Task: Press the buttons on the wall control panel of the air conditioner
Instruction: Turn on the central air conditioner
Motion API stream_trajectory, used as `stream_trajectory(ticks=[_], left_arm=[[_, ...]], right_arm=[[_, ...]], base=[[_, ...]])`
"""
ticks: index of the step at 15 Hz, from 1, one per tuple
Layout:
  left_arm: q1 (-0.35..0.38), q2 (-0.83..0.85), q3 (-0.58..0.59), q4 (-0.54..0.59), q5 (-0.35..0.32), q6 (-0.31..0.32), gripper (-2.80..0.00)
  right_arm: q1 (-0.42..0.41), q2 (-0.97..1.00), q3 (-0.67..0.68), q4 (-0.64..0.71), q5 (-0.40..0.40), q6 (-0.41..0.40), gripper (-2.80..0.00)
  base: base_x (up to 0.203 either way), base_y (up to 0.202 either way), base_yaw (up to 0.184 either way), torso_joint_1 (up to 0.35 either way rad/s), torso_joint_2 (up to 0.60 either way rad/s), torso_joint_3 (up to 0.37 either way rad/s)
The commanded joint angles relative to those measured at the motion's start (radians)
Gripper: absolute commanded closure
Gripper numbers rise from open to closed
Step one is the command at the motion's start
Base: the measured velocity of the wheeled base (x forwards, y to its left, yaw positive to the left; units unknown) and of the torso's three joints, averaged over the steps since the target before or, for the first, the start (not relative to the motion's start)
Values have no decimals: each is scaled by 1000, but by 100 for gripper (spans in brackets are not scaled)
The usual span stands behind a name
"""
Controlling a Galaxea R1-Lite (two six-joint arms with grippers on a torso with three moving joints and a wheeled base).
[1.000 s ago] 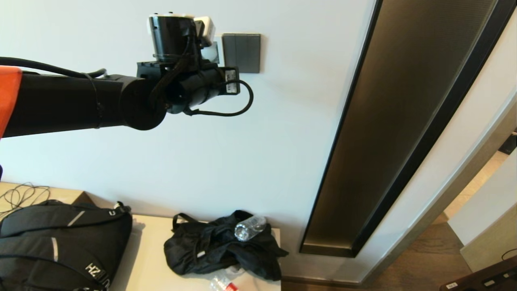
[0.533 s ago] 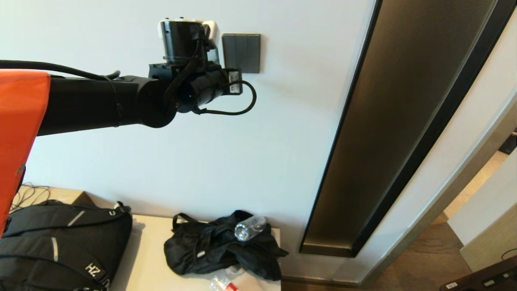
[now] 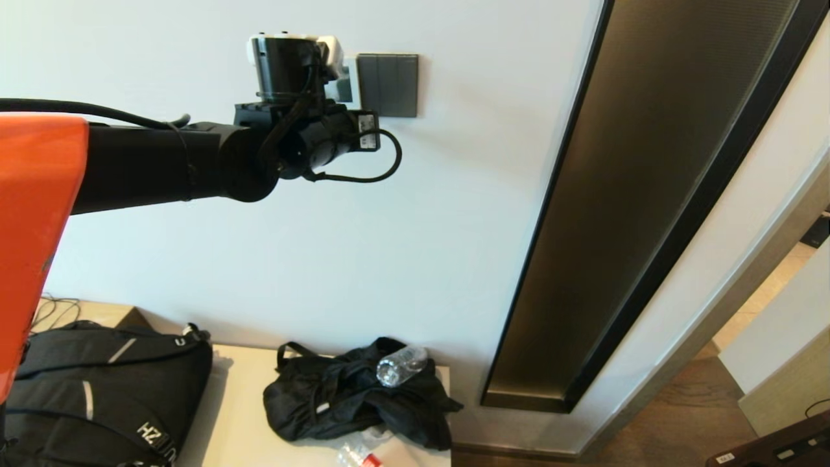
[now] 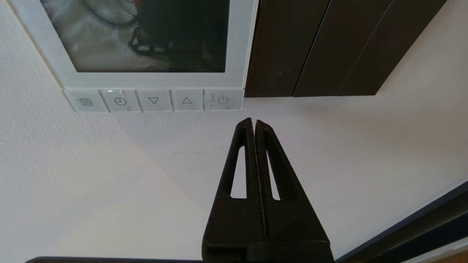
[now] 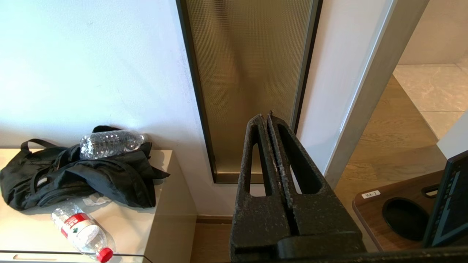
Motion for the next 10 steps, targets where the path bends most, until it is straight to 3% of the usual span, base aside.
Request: stream_trajectory(ticks=[1, 10], left_arm=[[0, 10, -25, 3, 1, 0, 0], [31, 32, -58, 37, 1, 0, 0]], right_arm=[[0, 1, 2, 0, 0, -1, 0], [0, 1, 2, 0, 0, -1, 0]], base=[[0, 0, 0, 0, 0, 0], [0, 0, 0, 0, 0, 0]])
